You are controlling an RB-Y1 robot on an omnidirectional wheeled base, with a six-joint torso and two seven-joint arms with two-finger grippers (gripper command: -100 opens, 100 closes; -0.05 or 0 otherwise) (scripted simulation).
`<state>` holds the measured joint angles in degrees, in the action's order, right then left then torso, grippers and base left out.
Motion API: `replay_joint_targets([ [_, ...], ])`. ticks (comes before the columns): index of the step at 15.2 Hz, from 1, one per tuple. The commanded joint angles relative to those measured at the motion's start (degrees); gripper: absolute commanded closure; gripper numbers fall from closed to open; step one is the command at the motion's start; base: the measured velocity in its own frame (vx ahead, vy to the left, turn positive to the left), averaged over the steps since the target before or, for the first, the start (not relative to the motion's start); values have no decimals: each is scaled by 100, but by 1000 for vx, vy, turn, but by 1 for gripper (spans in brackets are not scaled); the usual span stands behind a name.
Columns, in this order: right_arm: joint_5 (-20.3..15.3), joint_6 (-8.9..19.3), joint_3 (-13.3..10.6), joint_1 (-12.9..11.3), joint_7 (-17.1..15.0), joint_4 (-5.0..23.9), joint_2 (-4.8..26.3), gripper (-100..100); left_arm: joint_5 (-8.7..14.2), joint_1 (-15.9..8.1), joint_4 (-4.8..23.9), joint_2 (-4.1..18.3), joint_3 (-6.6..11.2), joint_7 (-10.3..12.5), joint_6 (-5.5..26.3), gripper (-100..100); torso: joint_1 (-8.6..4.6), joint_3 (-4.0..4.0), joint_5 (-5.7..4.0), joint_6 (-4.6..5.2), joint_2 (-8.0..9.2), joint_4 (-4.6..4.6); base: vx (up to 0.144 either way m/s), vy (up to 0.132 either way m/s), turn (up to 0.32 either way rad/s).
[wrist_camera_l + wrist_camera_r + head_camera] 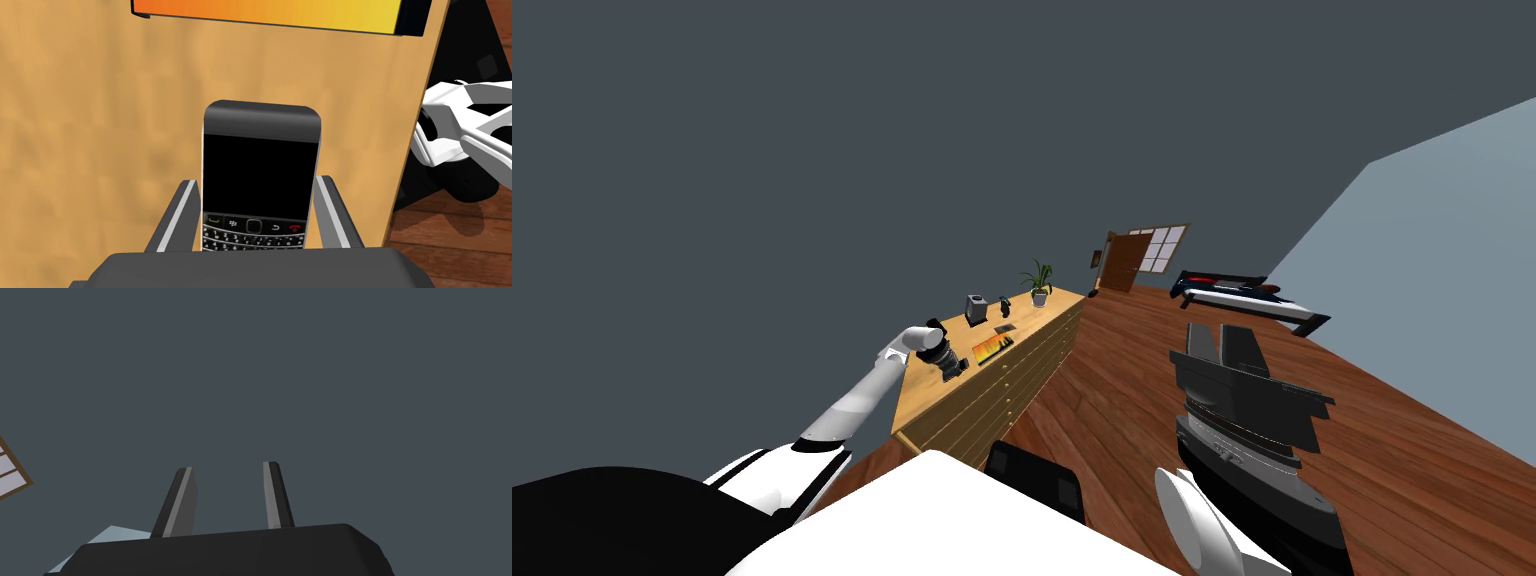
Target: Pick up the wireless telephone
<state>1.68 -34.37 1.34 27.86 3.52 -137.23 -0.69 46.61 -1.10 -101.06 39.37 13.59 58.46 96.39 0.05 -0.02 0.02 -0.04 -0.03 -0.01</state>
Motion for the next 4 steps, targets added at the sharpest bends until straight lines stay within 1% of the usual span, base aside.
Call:
replay_joint_targets([
  [1, 0, 0, 0, 0, 0, 0, 0, 0, 83, -10, -166, 62, 45, 121, 164, 100, 0, 0, 0, 0, 0, 0, 1, 8, 23],
  [3, 0, 0, 0, 0, 0, 0, 0, 0, 145, -14, -282, 106, 75, 197, 278, 100, 4, 1, -2, 0, 1, 2, 5, 22, 20],
  [4, 0, 0, 0, 0, 0, 0, 0, 0, 90, -8, -208, 63, 41, 143, 179, 100, 7, 1, -2, 0, 1, 2, 5, 16, 3],
])
